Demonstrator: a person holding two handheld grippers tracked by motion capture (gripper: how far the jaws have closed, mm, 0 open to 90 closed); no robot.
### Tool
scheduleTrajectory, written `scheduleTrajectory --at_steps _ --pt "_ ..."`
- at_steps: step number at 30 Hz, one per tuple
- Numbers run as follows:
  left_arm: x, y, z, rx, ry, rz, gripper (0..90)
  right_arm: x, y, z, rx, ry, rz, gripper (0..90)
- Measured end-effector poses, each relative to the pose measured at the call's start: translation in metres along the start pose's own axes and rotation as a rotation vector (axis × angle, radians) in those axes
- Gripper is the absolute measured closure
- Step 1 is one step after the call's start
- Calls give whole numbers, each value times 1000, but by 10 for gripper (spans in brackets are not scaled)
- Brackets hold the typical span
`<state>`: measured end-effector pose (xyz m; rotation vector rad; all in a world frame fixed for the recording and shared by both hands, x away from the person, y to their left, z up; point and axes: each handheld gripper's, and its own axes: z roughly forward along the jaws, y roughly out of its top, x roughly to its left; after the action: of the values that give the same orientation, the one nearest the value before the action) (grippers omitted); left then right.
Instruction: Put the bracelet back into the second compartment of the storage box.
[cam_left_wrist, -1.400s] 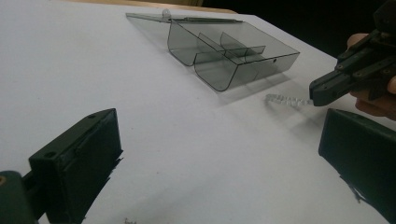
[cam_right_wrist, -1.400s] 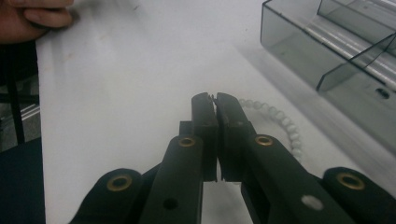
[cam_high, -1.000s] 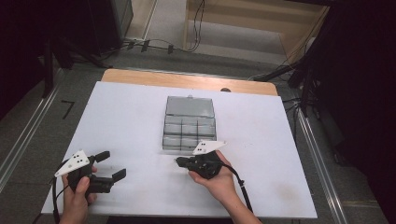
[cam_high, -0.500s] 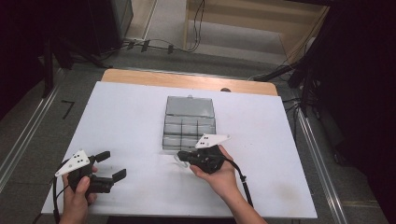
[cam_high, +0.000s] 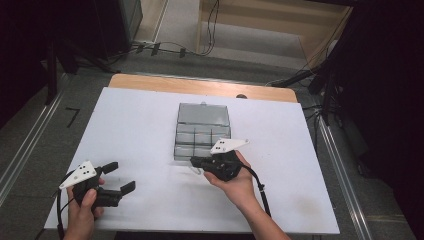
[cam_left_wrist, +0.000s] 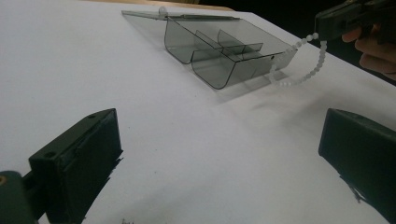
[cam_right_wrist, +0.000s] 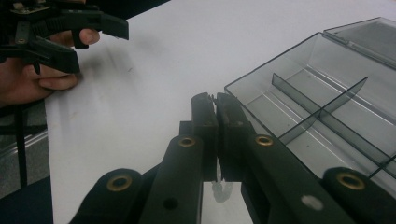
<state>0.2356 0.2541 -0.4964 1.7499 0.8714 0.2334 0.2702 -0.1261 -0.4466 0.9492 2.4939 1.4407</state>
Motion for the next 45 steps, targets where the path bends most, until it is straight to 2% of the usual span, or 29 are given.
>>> scheduleTrajectory --at_steps 45 --pt "0 0 1 3 -3 9 0 -22 31 -15 -45 -32 31 858"
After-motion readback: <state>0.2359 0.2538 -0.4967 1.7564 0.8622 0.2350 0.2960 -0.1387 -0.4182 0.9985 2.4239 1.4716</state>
